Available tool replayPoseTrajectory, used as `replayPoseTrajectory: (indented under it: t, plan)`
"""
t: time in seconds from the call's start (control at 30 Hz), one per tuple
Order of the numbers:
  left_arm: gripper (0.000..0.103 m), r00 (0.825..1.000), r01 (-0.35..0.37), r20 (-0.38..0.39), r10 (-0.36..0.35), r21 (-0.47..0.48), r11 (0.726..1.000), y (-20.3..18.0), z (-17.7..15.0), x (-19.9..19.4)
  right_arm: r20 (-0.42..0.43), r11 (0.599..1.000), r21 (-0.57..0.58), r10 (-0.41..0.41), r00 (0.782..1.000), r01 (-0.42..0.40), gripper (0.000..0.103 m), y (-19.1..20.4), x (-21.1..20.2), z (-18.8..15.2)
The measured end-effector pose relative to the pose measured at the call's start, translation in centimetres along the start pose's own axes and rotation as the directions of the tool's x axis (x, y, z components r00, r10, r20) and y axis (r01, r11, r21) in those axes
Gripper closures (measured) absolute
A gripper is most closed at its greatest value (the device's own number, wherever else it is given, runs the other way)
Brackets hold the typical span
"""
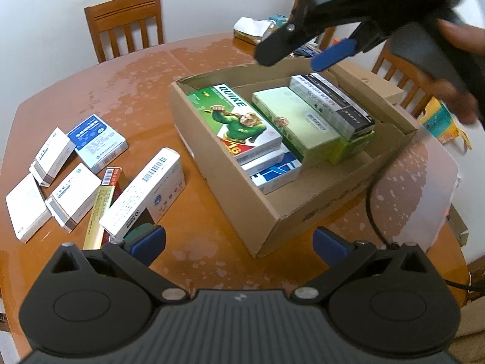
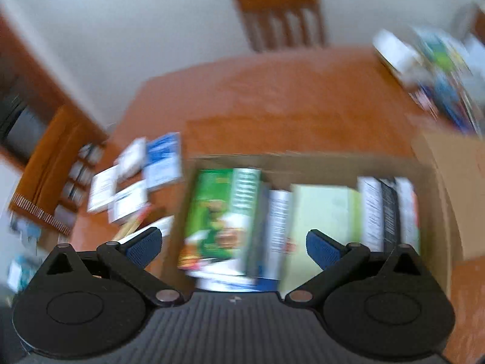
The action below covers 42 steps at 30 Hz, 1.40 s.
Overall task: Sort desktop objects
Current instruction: 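Withdraw the right gripper and move it to the white medicine boxes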
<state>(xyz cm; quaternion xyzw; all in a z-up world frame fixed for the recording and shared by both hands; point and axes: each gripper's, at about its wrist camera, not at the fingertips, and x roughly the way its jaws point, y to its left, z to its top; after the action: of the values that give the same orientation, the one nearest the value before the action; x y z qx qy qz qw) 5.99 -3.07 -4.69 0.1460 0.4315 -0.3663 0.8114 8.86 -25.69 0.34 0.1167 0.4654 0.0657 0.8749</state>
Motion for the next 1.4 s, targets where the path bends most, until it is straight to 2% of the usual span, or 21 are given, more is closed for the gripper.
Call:
replayPoseTrajectory:
  t: [0.1, 0.17, 0.3, 0.6, 0.7, 0.83, 1.03, 1.4]
  plan:
    - [0.0, 1.0, -0.018, 0.0, 0.018, -0.015, 1.0, 0.6, -0.3, -0.3, 0.002, 0.997, -0.061, 0.049, 0.999, -0.049, 0.0, 3.2, 0.4, -0.9]
    - [0.0, 1.0, -0.031, 0.002, 0.031, -0.031, 0.999, 1.2, -0.7, -0.6, 0.002, 0.996, -0.075, 0.048, 0.999, -0.047, 0.0, 4.6, 0.9, -1.2]
    - [0.0, 0.997, -0.072, -0.008, 0.072, -0.08, 0.994, 2.8, -1.7, -1.0, 0.023, 0.997, -0.068, 0.027, 0.999, -0.025, 0.0, 6.1, 1.9, -1.7]
    - [0.0, 0.983, -0.185, -0.014, 0.186, -0.198, 0.963, 7.9, -3.4, -2.3, 0.018, 0.992, -0.075, 0.103, 0.995, -0.101, 0.0, 9.6, 3.0, -2.9]
    - [0.0, 0.977, -0.211, -0.005, 0.215, -0.221, 0.952, 9.2, -3.6, -2.6, 0.025, 0.993, -0.052, 0.104, 0.994, -0.103, 0.0, 9.8, 2.9, -3.3]
    - [0.0, 0.976, -0.214, -0.014, 0.217, -0.24, 0.947, 10.2, -3.6, -2.1, 0.024, 0.994, -0.032, 0.106, 0.994, -0.105, 0.0, 9.8, 2.9, -3.9]
    - [0.0, 0.978, -0.209, -0.034, 0.207, -0.193, 0.959, 9.6, -3.7, -1.6, 0.008, 0.991, -0.019, 0.134, 0.991, -0.134, 0.0, 10.1, 3.2, -5.1]
    - [0.0, 0.984, -0.179, -0.024, 0.178, -0.215, 0.96, 10.2, -4.2, -1.6, -0.025, 0.994, -0.002, 0.114, 0.993, -0.114, 0.0, 10.8, 4.6, -5.4]
